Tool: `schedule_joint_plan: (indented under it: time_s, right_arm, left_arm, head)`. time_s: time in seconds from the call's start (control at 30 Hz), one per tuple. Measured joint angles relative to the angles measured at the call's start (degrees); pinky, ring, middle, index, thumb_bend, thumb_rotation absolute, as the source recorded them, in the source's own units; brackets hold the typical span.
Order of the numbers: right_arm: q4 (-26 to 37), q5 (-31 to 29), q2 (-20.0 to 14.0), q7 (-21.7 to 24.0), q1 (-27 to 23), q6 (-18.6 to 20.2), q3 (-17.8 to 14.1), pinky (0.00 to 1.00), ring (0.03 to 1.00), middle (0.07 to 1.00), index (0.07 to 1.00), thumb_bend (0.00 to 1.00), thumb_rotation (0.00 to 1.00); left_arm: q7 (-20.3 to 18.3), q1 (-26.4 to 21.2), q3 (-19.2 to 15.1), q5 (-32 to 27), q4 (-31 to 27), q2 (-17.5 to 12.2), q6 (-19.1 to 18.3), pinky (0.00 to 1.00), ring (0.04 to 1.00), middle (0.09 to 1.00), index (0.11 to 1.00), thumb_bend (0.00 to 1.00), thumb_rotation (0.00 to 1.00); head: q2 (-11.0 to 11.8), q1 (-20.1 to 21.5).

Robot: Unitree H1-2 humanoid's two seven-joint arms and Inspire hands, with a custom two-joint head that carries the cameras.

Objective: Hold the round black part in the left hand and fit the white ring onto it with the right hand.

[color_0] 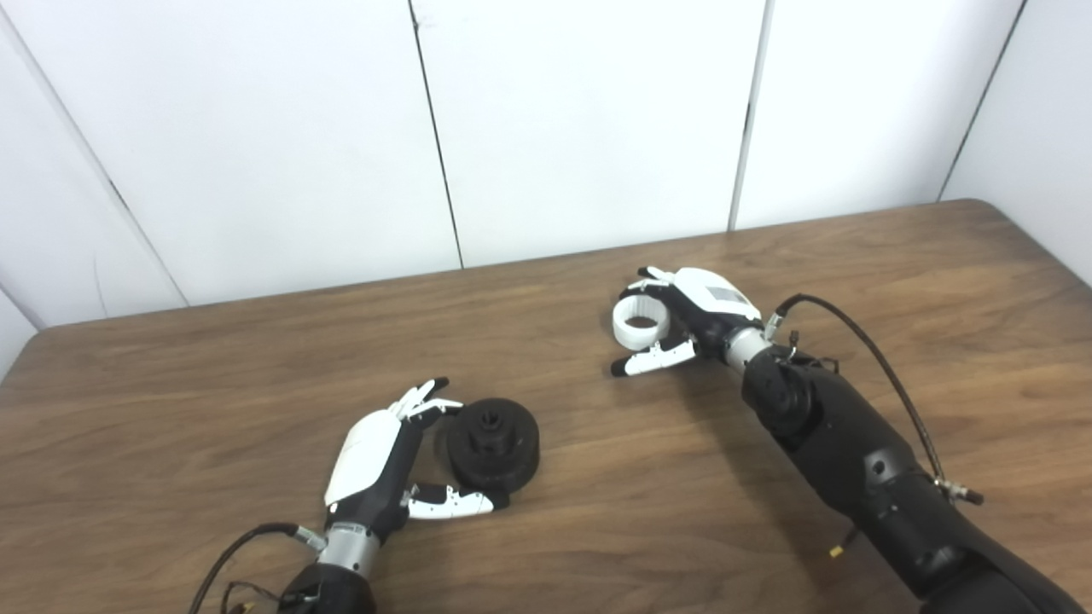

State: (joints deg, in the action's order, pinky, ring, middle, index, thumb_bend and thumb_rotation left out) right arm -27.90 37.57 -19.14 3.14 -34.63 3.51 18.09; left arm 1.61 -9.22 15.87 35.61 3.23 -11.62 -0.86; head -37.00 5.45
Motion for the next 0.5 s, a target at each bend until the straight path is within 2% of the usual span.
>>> schedule_joint_plan:
  time_s: [0.5]
  right_arm:
    - [-0.04, -0.04, -0.19, -1.28, 0.47, 0.13, -0.91, 0.9, 0.952, 0.949, 0.811, 0.85, 0.51]
  left_arm:
    - [-0.11, 0.12, -0.32, -0.02, -0.01, -0.17, 0.35, 0.91, 0.953, 0.939, 0.581, 0.83, 0.34]
  head:
    - [-0.35, 0.0]
